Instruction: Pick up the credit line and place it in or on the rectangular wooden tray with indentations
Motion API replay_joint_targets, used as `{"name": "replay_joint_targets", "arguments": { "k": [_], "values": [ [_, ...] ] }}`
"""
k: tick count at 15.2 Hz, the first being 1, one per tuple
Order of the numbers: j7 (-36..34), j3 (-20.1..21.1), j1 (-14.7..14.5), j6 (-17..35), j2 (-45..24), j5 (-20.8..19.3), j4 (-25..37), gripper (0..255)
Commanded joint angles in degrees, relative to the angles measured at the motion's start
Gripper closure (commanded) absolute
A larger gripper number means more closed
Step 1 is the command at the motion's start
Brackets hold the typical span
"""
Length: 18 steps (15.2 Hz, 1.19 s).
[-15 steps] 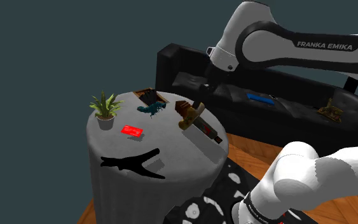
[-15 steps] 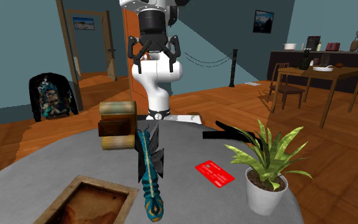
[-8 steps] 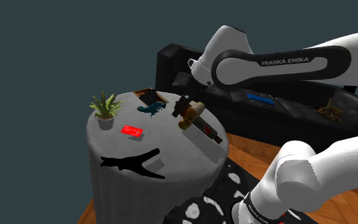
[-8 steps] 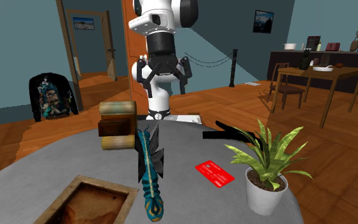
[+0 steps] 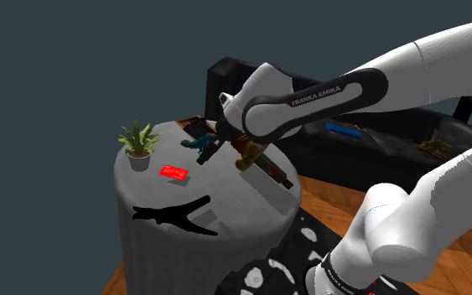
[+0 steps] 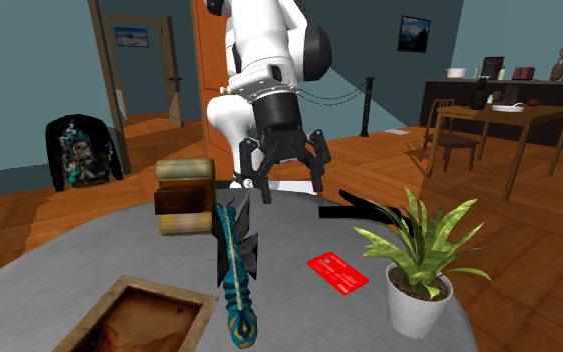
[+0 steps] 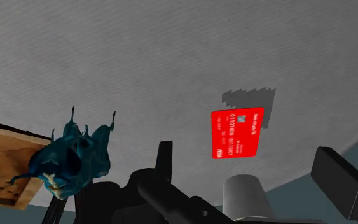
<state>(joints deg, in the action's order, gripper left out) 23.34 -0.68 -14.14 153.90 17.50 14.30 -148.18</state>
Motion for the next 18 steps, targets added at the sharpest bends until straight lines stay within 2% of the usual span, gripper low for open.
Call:
{"name": "replay_joint_targets", "arguments": {
  "k": [1, 4, 6, 8, 15, 18],
  "values": [
    [4.5, -1.2, -2.7, 5.3, -5.0, 3.6, 1.6, 0],
    [13.4, -3.1, -7.3, 11.2, -11.9, 12.0, 4.9, 0],
    [21.6, -3.7, -10.0, 14.2, -16.4, 20.2, 8.0, 0],
    [30.3, -2.8, -11.1, 16.1, -20.6, 29.0, 11.4, 0],
    [36.9, 0.1, -9.6, 18.4, -27.3, 36.6, 15.8, 0],
    [37.4, 0.4, -9.4, 18.6, -27.9, 37.2, 16.2, 0]
  ]
}}
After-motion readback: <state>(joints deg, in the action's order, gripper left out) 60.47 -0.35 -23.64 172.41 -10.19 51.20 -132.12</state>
